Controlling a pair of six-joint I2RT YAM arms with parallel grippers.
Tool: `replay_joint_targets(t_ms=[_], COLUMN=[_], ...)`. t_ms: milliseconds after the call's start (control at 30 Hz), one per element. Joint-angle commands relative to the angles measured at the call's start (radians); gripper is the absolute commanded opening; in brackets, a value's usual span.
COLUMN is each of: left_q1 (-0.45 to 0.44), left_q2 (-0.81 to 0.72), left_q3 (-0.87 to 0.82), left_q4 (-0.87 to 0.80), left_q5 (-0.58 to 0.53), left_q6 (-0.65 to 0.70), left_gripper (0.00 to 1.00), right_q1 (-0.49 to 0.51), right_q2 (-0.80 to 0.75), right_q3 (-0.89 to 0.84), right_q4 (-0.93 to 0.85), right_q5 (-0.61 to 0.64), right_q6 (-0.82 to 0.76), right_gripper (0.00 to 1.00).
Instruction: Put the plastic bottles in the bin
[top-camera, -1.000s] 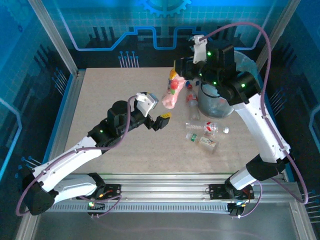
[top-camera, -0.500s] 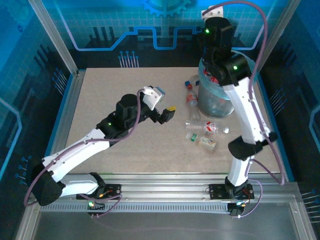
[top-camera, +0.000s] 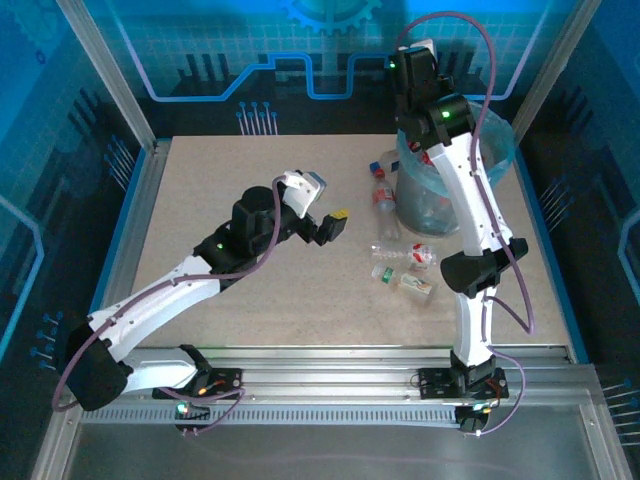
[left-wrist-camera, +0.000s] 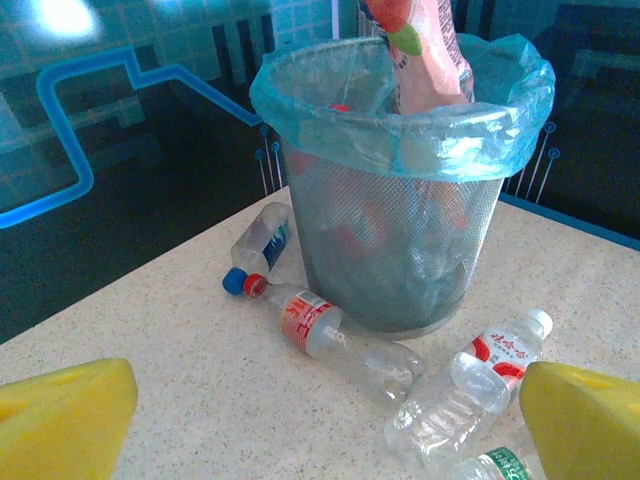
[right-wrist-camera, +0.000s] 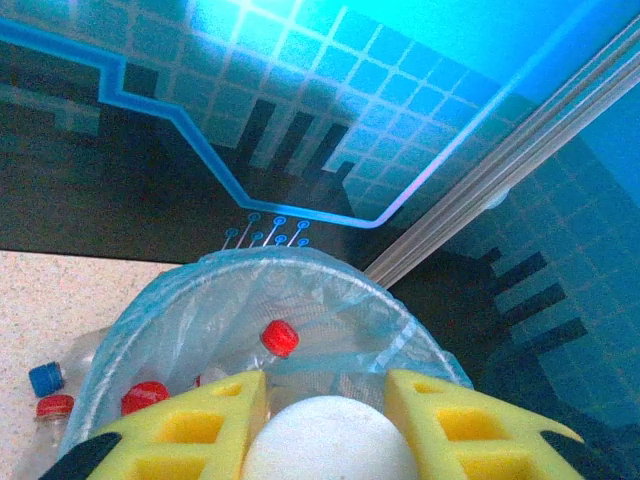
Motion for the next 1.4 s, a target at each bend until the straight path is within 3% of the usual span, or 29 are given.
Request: replay_joint_targets(t_ms=[0,333,667,933,1000,1067,1367], left_q1=[0.006,0.008,0.008,0.007,0.008,0.009,0.008], left_q2=[0.004,0.000,-0.015,-0.014,-0.014,-0.014,-0.013], left_q3=[-0.015,-0.021,-0.036,-0.039,-0.039,-0.039,-0.039], left_q4=[0.031,0.028,0.030,0.030,0.030,0.030,0.026], left_q5=[0.001,0.002,0.002,0.012,0.010,0.009,0.011], left_q6=[-0.018,-0.024,-0.027,-0.037,-0.039,-0.040,-0.042], left_gripper=[0.99,0.99,0.99,0.99,0.99,0.99,0.99], right_q1=[0.006,0.060,-0.025,-0.136,-0.155,-0.163,-0.157], right_q2=[-0.023,-0.005,-0.018,-0.055,-0.056,-0.056,-0.124], right_q3=[-0.002,-0.047,-0.189,-0.315,-0.321,-0.314,-0.332], right_q4=[-0.034,-0.089,-0.135,-0.058,-0.044,-0.040,0.008], right_q5=[0.034,0.031,-0.108,-0.230,-0.252,-0.251,-0.255], right_q6=[0.037,0.122,0.285,0.348,0.355,0.359,0.364], right_gripper=[0.16,0.16,0.20,0.45,0.61,0.69,0.75])
